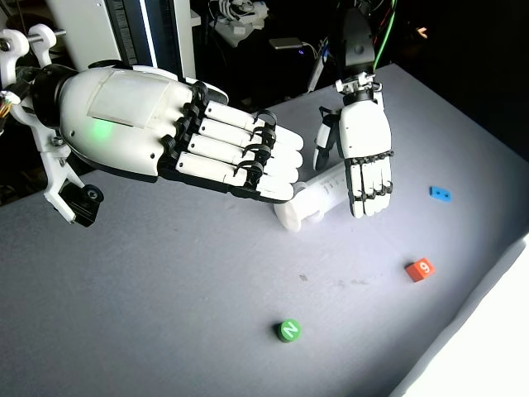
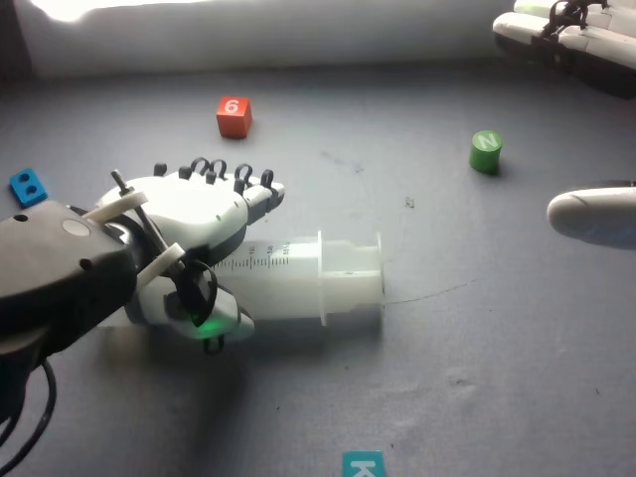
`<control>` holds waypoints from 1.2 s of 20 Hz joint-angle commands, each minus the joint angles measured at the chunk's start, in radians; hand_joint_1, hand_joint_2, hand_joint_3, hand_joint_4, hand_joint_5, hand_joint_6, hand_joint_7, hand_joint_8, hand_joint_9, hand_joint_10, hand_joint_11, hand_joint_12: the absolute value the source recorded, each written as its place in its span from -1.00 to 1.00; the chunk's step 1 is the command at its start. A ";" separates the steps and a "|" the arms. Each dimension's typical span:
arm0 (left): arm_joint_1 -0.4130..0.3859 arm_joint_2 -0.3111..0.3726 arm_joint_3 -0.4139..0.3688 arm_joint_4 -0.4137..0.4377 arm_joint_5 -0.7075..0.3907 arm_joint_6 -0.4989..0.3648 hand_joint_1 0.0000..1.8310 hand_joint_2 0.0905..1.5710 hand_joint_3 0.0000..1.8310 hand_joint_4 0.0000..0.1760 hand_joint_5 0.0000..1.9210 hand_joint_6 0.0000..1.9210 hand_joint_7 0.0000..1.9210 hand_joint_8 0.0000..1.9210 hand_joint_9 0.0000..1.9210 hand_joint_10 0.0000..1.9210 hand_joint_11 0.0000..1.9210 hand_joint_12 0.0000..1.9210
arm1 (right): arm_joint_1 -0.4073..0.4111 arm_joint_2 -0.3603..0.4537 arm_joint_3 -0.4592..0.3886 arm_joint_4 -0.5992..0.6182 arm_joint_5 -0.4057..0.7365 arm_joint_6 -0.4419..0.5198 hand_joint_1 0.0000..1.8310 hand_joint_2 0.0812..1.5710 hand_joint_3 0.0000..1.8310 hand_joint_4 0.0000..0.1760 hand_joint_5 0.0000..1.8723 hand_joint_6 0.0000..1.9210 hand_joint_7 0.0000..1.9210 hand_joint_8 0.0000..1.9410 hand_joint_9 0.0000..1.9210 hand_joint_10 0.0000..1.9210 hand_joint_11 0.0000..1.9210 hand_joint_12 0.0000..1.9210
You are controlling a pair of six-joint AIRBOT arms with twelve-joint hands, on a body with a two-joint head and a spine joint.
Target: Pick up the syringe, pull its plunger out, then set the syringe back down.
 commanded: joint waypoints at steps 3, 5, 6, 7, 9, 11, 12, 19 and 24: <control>0.020 -0.019 0.005 0.062 -0.055 -0.033 0.08 0.29 -1.00 -1.00 -0.93 -0.99 -0.88 -0.99 -0.89 -0.99 -1.00 -0.51 | 0.005 0.003 -0.002 0.011 0.124 0.004 -1.00 0.43 -0.99 -1.00 -0.94 -0.99 -0.94 -0.98 -0.97 -0.99 -0.99 -0.99; 0.034 -0.029 0.005 0.073 -0.065 -0.044 0.06 0.32 -0.99 -1.00 -0.90 -0.99 -0.82 -0.99 -0.81 -0.99 -1.00 -0.42 | 0.005 0.003 -0.003 0.009 0.124 0.004 -1.00 0.43 -0.99 -1.00 -0.92 -0.99 -0.94 -0.99 -0.98 -0.99 -0.99 -1.00; 0.040 -0.034 0.006 0.075 -0.069 -0.048 0.03 0.33 -1.00 -1.00 -0.86 -1.00 -0.77 -0.99 -0.75 -0.99 -1.00 -0.31 | 0.005 0.003 -0.004 0.007 0.124 0.004 -1.00 0.43 -1.00 -1.00 -0.92 -0.99 -0.95 -0.99 -0.98 -0.99 -1.00 -1.00; 0.052 -0.041 0.009 0.089 -0.076 -0.066 -0.02 0.38 -0.99 -1.00 -0.75 -0.99 -0.65 -0.99 -0.64 -0.99 -0.97 -0.20 | 0.005 0.002 -0.005 0.003 0.124 0.004 -1.00 0.43 -0.99 -1.00 -0.93 -0.99 -0.95 -0.99 -0.99 -1.00 -1.00 -1.00; 0.067 -0.052 0.013 0.103 -0.085 -0.088 0.02 0.40 -1.00 -1.00 -0.61 -0.99 -0.51 -1.00 -0.51 -0.99 -0.90 -0.12 | 0.005 0.002 -0.007 -0.001 0.125 0.004 -0.99 0.42 -1.00 -1.00 -0.90 -0.98 -0.92 -0.98 -0.96 -0.99 -0.98 -0.99; 0.078 -0.063 0.020 0.109 -0.089 -0.095 0.06 0.43 -1.00 -1.00 -0.53 -0.99 -0.43 -0.99 -0.44 -0.99 -0.86 -0.09 | 0.005 0.002 -0.008 -0.003 0.126 0.004 -1.00 0.41 -1.00 -1.00 -0.92 -0.99 -0.93 -0.99 -0.98 -1.00 -1.00 -1.00; 0.080 -0.066 0.021 0.109 -0.089 -0.098 0.10 0.41 -1.00 -1.00 -0.51 -0.98 -0.40 -0.99 -0.42 -0.98 -0.84 -0.08 | 0.005 0.002 -0.008 -0.003 0.126 0.004 -1.00 0.41 -1.00 -1.00 -0.93 -1.00 -0.94 -1.00 -0.99 -1.00 -1.00 -1.00; 0.090 -0.076 0.025 0.110 -0.101 -0.111 0.22 0.35 -1.00 -1.00 -0.13 -0.96 0.02 -0.95 -0.01 -0.86 -0.62 0.25 | 0.005 0.002 -0.008 -0.004 0.131 0.004 -1.00 0.41 -1.00 -1.00 -0.92 -1.00 -0.93 -1.00 -0.97 -1.00 -1.00 -1.00; 0.096 -0.076 0.022 0.110 -0.107 -0.113 0.50 0.40 -1.00 -1.00 -0.08 0.12 0.04 0.01 -0.13 0.39 -0.44 0.52 | 0.003 0.002 -0.008 -0.005 0.138 0.004 -1.00 0.41 -1.00 -1.00 -0.89 -0.98 -0.90 -0.99 -0.95 -0.99 -0.97 -0.98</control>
